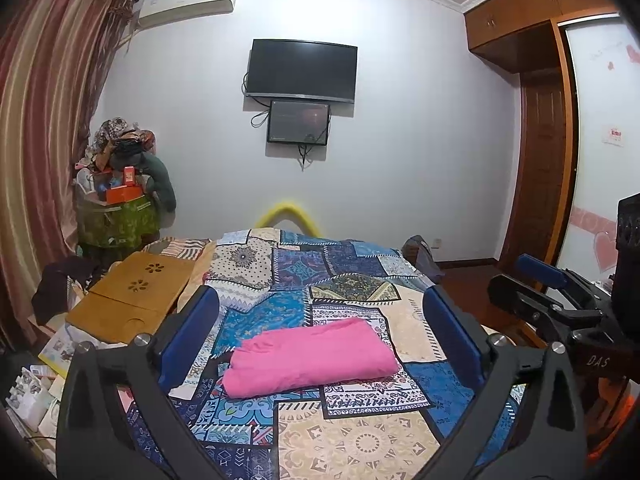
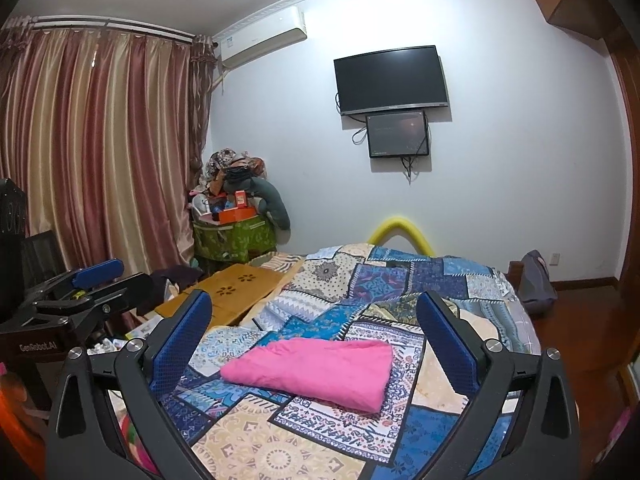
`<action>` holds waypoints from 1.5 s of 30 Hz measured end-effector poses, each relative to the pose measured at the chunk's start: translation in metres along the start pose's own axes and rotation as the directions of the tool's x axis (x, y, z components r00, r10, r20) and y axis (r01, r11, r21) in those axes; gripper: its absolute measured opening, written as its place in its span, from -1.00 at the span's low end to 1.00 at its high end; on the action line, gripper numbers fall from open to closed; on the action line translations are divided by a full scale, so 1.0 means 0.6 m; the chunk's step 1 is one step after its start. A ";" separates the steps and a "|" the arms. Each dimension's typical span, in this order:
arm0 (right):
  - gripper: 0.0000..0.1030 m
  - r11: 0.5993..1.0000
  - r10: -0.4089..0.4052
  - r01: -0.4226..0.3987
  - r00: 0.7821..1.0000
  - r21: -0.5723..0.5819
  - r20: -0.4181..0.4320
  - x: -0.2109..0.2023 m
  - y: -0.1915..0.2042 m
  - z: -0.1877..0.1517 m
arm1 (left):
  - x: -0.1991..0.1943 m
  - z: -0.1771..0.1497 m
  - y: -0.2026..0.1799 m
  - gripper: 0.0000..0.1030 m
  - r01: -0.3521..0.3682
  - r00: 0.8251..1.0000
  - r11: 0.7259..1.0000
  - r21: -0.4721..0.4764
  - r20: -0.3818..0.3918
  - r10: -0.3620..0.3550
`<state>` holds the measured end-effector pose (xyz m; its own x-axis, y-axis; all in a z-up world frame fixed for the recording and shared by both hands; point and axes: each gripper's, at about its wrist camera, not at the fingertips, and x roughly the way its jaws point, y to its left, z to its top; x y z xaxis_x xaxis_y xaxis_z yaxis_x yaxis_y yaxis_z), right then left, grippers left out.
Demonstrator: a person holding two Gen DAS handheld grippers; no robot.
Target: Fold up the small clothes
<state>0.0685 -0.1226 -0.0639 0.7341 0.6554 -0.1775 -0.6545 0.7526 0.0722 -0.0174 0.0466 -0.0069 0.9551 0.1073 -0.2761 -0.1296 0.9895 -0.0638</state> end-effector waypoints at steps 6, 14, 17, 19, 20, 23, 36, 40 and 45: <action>0.99 1.000 -0.002 0.002 1.000 0.001 0.000 0.000 -0.001 0.000 | 0.001 0.001 -0.001 0.99 0.002 1.000 1.000 0.003 0.000 -0.002; 0.99 1.000 -0.005 0.005 1.000 0.000 -0.001 -0.001 -0.001 0.001 | 0.002 0.001 0.000 0.99 0.007 1.000 1.000 0.001 0.000 -0.007; 0.99 1.000 -0.005 0.005 1.000 0.002 -0.001 -0.002 -0.001 0.001 | 0.002 0.001 0.000 0.99 0.006 1.000 1.000 0.004 -0.001 -0.006; 0.99 1.000 -0.006 0.006 1.000 0.006 0.000 -0.003 0.000 0.002 | 0.002 0.001 0.000 0.99 0.006 1.000 1.000 0.001 -0.002 -0.006; 0.99 1.000 -0.008 0.008 1.000 0.006 0.001 -0.003 0.000 0.003 | 0.002 0.001 0.000 0.99 0.009 1.000 1.000 0.000 -0.002 -0.009; 0.99 1.000 -0.009 0.009 1.000 0.005 0.000 -0.004 0.001 0.002 | 0.001 0.002 0.001 0.99 0.017 1.000 1.000 -0.001 0.000 -0.017; 0.99 1.000 -0.014 0.014 1.000 0.005 0.004 -0.003 0.003 0.003 | 0.003 0.004 0.000 0.99 0.051 0.999 0.998 0.022 -0.011 -0.051; 0.99 1.000 -0.015 0.015 1.000 0.007 0.008 -0.004 0.004 0.003 | 0.004 0.005 0.001 0.99 0.056 0.998 0.998 0.017 -0.012 -0.055; 0.99 1.000 -0.017 0.017 1.000 0.009 0.007 -0.002 0.004 0.004 | 0.005 0.005 0.002 0.99 0.062 0.998 0.998 0.021 -0.015 -0.062</action>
<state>0.0661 -0.1214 -0.0612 0.7465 0.6428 -0.1717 -0.6402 0.7642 0.0777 -0.0136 0.0485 -0.0049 0.9571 0.0444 -0.2863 -0.0643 0.9961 -0.0605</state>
